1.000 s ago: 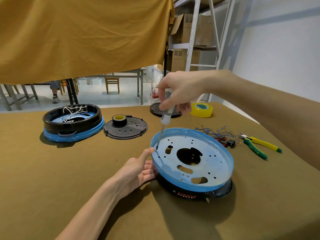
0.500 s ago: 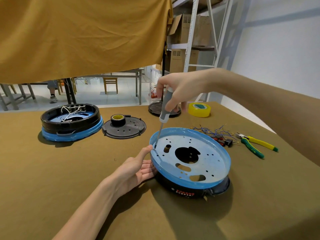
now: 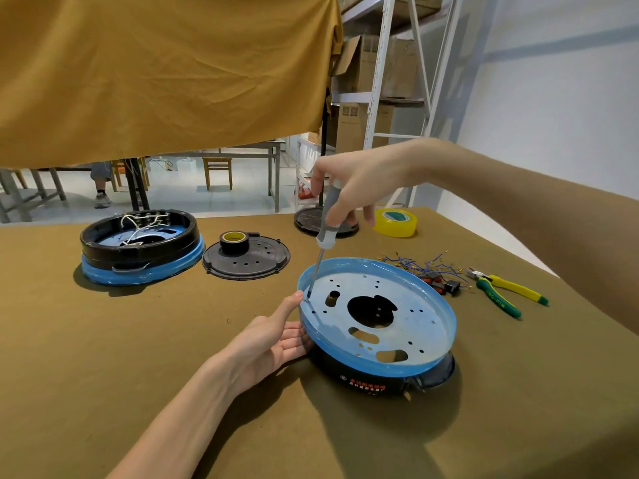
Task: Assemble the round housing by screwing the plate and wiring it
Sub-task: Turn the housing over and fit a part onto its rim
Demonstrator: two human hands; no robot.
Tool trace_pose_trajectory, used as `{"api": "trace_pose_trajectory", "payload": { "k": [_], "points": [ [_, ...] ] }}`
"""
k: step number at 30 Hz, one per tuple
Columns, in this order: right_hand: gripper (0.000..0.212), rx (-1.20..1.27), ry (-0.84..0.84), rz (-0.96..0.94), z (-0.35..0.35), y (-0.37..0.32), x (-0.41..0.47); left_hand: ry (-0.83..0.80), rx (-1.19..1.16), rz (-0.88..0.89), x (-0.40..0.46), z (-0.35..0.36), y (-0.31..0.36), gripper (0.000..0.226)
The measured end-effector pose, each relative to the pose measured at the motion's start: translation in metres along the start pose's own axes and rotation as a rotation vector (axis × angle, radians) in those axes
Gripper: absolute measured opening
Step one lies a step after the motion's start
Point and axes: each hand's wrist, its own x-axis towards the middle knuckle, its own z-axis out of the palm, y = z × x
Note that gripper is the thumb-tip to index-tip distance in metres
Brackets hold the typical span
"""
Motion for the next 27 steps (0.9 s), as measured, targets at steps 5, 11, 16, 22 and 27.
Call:
{"api": "trace_pose_trajectory", "payload": {
  "k": [5, 11, 16, 22, 27],
  "points": [
    [0.038, -0.129, 0.113, 0.013, 0.0101, -0.0041, 0.0088, 0.001, -0.011, -0.001, -0.0021, 0.0009, 0.0008, 0.078],
    [0.028, -0.100, 0.076, -0.004, 0.0086, -0.0049, 0.0068, -0.004, -0.008, 0.007, -0.0005, -0.0010, 0.0002, 0.079],
    [0.044, -0.054, 0.018, 0.003, 0.0011, -0.0032, 0.0028, -0.002, -0.005, 0.006, 0.0009, -0.0008, -0.0004, 0.080],
    [0.039, -0.087, 0.076, -0.018, 0.0086, -0.0050, 0.0058, -0.012, -0.021, -0.004, 0.0006, -0.0013, 0.0005, 0.079],
    [0.030, -0.061, 0.072, -0.016, 0.0066, -0.0059, 0.0080, -0.011, -0.010, -0.010, 0.0015, -0.0020, 0.0001, 0.081]
  ]
}}
